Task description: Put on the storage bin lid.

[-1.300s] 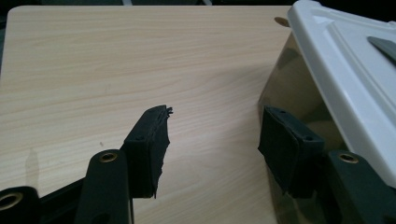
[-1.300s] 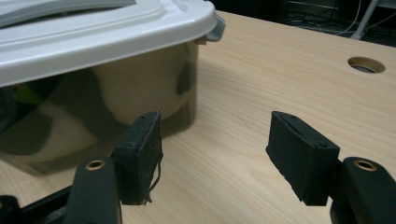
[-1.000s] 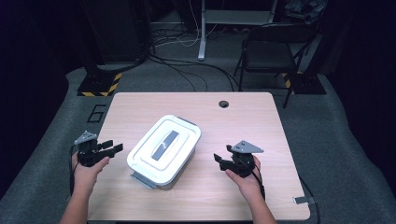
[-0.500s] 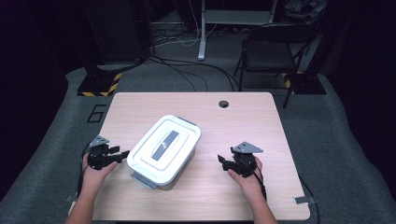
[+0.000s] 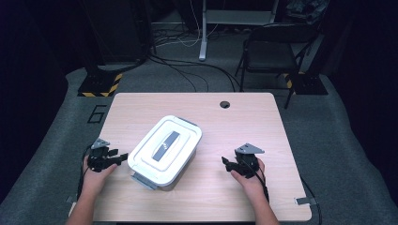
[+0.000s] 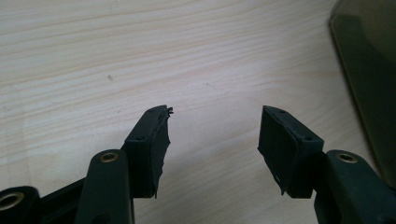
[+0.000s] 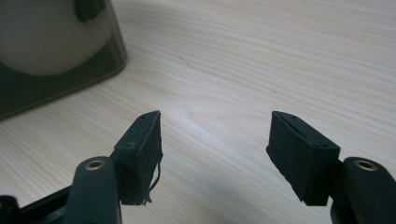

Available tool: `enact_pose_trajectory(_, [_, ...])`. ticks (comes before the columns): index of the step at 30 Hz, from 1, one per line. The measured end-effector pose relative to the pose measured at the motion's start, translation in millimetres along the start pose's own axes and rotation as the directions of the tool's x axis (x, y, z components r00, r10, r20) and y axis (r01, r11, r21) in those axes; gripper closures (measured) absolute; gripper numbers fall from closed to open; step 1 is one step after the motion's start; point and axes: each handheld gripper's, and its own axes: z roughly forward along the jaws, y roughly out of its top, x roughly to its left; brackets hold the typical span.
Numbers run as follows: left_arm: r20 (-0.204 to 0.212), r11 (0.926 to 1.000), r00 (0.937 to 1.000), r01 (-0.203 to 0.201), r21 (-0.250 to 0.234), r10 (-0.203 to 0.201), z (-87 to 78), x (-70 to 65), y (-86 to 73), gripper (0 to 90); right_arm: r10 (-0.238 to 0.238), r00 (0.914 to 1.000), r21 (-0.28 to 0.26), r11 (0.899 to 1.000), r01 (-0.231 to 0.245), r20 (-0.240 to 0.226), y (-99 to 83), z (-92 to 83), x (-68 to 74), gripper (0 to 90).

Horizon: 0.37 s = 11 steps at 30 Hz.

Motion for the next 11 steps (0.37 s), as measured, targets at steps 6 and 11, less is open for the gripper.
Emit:
enact_pose_trajectory(6, [-0.042,0.9997,0.999,-0.015,-0.017,0.014,-1.0,6.0,-2.0,42.7,0.01,0.9999,0.026,1.0,-0.01,0.009,-2.2,2.5,-4.4,34.2])
enact_pose_trajectory(11, [-0.066,0.9996,0.9975,-0.026,-0.014,0.025,-0.9,10.9,-4.1,42.7,0.019,0.9988,0.015,1.0,-0.019,0.046,-4.9,0.2,-12.6,33.3])
